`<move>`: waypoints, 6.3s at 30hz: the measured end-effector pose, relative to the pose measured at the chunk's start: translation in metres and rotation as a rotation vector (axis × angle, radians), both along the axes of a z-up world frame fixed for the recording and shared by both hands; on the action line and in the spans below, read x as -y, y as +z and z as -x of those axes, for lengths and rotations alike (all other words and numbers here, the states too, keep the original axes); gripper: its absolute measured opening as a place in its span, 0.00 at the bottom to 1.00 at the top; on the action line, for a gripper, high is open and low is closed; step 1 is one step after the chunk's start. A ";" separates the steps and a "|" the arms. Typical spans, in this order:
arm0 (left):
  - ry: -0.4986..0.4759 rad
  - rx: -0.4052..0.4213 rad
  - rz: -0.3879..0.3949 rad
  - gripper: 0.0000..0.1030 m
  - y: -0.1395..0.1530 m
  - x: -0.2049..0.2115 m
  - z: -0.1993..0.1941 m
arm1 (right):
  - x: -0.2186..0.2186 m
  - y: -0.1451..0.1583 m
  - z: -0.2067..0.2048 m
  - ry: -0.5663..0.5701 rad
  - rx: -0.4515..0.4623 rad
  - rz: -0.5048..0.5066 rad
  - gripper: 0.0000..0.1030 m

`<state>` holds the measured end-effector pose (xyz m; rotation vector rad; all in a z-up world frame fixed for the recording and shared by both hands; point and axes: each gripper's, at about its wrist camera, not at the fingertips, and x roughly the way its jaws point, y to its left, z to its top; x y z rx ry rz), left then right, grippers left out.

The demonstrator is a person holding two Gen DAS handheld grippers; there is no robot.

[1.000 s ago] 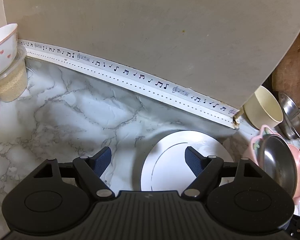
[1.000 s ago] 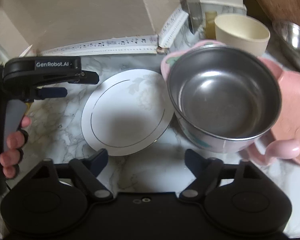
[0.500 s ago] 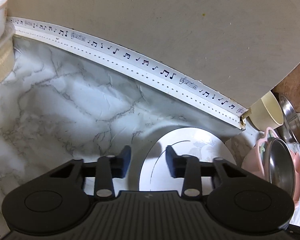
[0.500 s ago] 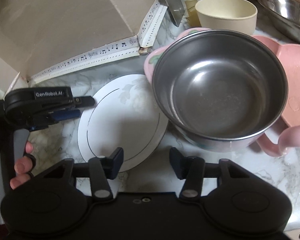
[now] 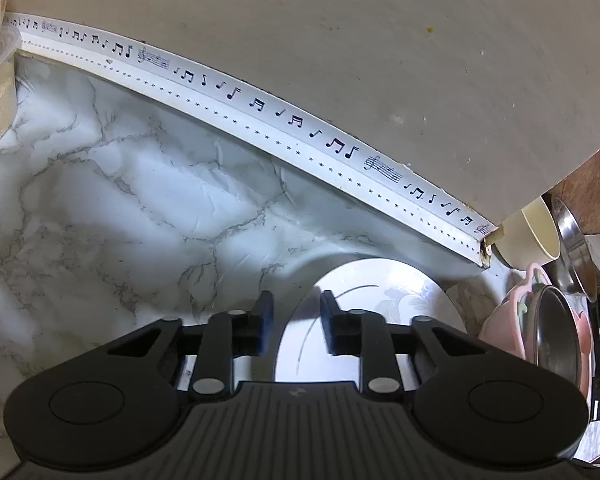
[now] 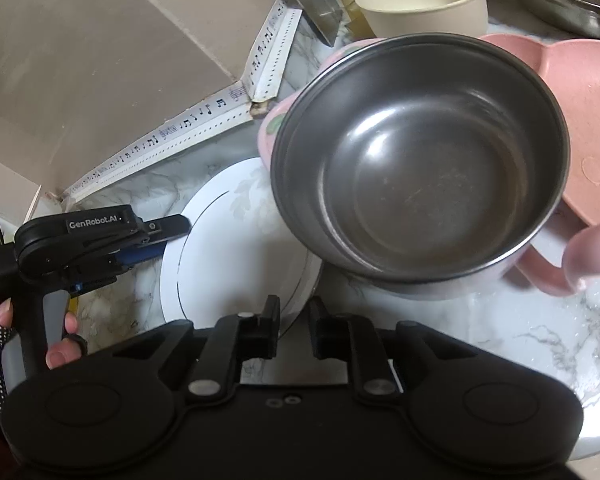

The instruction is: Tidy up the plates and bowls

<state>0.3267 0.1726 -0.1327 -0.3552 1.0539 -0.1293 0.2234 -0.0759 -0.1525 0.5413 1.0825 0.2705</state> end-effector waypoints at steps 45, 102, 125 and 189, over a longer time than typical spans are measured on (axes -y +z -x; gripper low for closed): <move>0.128 -0.006 0.054 0.13 -0.004 -0.073 0.099 | -0.061 0.012 -0.042 0.335 0.071 0.176 0.20; 0.237 -0.029 0.044 0.11 0.029 -0.044 0.287 | -0.018 0.046 0.101 0.482 0.000 0.060 0.08; 0.232 -0.040 0.024 0.11 0.009 -0.043 0.289 | -0.028 0.031 0.109 0.522 0.000 0.116 0.09; -0.034 0.355 -0.243 0.66 0.129 0.128 0.278 | 0.066 0.145 0.141 0.484 0.478 0.320 0.93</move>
